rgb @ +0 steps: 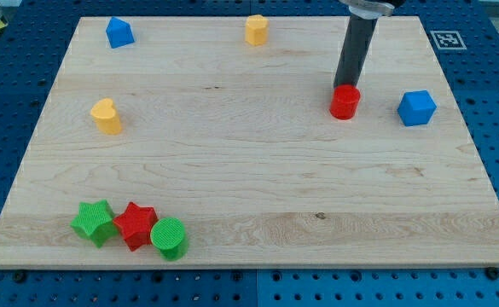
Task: Move the red circle into the green circle
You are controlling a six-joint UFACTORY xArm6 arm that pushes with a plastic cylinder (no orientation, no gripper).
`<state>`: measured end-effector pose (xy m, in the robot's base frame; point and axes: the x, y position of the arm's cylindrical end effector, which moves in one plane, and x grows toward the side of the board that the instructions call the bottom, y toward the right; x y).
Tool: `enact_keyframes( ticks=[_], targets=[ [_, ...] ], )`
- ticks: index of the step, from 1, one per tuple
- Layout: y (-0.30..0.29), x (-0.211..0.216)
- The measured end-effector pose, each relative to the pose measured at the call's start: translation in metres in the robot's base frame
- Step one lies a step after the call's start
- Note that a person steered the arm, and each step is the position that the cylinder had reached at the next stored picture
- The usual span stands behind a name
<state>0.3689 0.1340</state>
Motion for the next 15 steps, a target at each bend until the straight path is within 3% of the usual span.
enact_keyframes(
  ticks=[2, 4, 9, 10, 12, 14, 15],
  targets=[
    [-0.006, 0.021],
    [0.033, 0.032],
    [-0.058, 0.109],
    [-0.07, 0.112],
    [-0.082, 0.049],
    [-0.104, 0.099],
    [-0.104, 0.102]
  ],
)
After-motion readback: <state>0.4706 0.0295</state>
